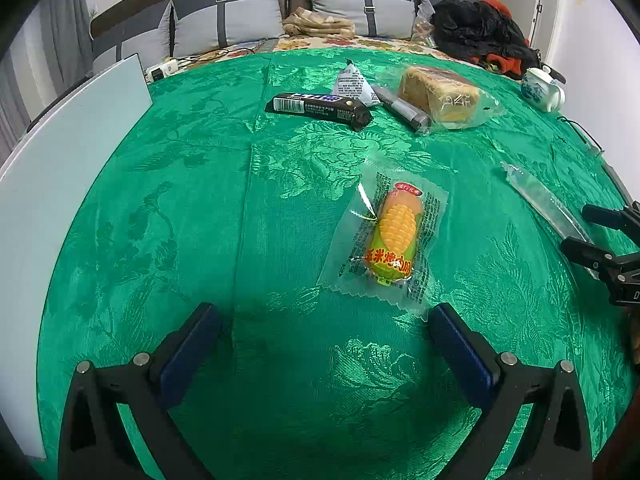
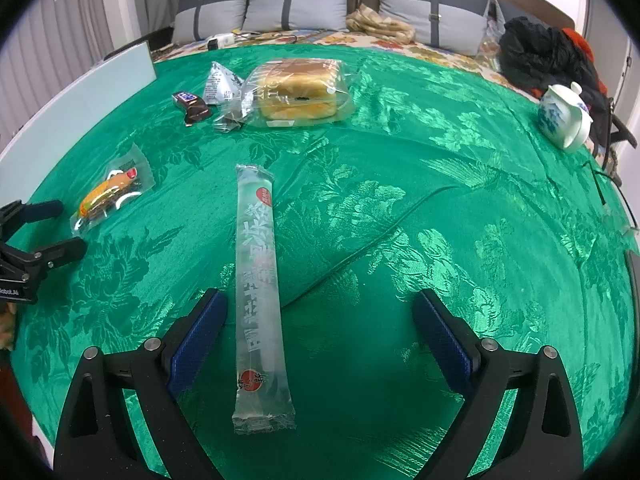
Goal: Organize snacks
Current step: 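Grasp the corn sausage with the left tool while the right tool grasps the stick pack, then carry both held snacks into the white box and open both tools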
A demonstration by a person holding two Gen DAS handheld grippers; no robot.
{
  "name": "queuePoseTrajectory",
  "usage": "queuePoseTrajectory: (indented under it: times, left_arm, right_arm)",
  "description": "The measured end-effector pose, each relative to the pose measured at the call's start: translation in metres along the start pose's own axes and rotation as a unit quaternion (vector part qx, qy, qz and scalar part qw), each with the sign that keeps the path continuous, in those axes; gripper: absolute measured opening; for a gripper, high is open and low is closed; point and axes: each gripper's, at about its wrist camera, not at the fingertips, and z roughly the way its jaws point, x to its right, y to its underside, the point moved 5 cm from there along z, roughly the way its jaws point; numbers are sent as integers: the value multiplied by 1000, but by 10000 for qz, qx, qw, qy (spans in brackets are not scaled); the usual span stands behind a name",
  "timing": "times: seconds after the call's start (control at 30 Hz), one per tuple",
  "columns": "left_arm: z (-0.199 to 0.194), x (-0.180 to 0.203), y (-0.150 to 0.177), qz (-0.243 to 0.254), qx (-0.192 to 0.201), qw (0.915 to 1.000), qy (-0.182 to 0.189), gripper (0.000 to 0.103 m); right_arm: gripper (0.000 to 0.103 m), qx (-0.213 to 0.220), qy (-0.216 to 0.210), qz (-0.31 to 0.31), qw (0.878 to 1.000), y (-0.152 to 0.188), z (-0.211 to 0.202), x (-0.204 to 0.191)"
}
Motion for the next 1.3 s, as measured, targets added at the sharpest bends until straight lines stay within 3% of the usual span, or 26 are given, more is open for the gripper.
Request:
queuePoseTrajectory:
  times: [0.33, 0.43, 0.5, 0.57, 0.7, 0.77, 0.8, 0.83, 0.87, 0.9, 0.93, 1.0, 1.1, 1.3]
  left_arm:
    - [0, 0, 0, 43, -48, 10000, 61, 103]
    - [-1, -1, -7, 234, -621, 9964, 526, 102]
    - [-6, -3, -20, 53, -760, 9924, 962, 101]
    - [-8, -4, -33, 120, -701, 9935, 887, 101]
    - [5, 24, -51, 866, -831, 9913, 549, 83]
    - [12, 39, -51, 1301, -919, 9864, 406, 64]
    - [14, 49, -48, 1624, -871, 9824, 293, 47]
    - [12, 53, -49, 1698, -746, 9822, 302, 42]
    - [12, 54, -46, 1710, -757, 9818, 318, 38]
    - [10, 54, -44, 1612, -726, 9831, 477, 30]
    - [7, 51, -42, 1525, -673, 9847, 515, 28]
    - [-2, 39, -36, 1210, -509, 9896, 580, 28]
    - [-16, 11, -24, 386, -408, 9936, 977, 28]
    - [-72, -54, -20, -995, 148, 9853, 1380, 28]
  right_arm:
    - [97, -1, 4, -2, 10000, 0, 0, 0]
    - [97, -32, 63, 43, 10000, -1, 0, 0]
    - [96, -572, -12, -40, 9984, -7, 3, -3]
    - [93, -953, -135, -106, 9953, -17, 5, -7]
    - [93, -1070, -442, -65, 9933, -51, -4, -18]
    - [92, -1343, -448, 109, 9899, -56, 4, -20]
    - [87, -1471, -423, 151, 9881, -55, 8, -20]
    - [49, -1671, -355, 150, 9852, -50, 15, -21]
    - [26, -1832, -315, 101, 9825, -44, 19, -22]
    - [19, -1891, -266, 74, 9816, -40, 19, -22]
    - [18, -1837, -199, 159, 9827, -37, 14, -19]
    - [18, -1707, -422, 568, 9828, -32, -1, -14]
    - [18, -1511, -733, 1147, 9791, -26, -22, -7]
    - [18, -1139, -1331, 1666, 9703, -51, -46, -36]
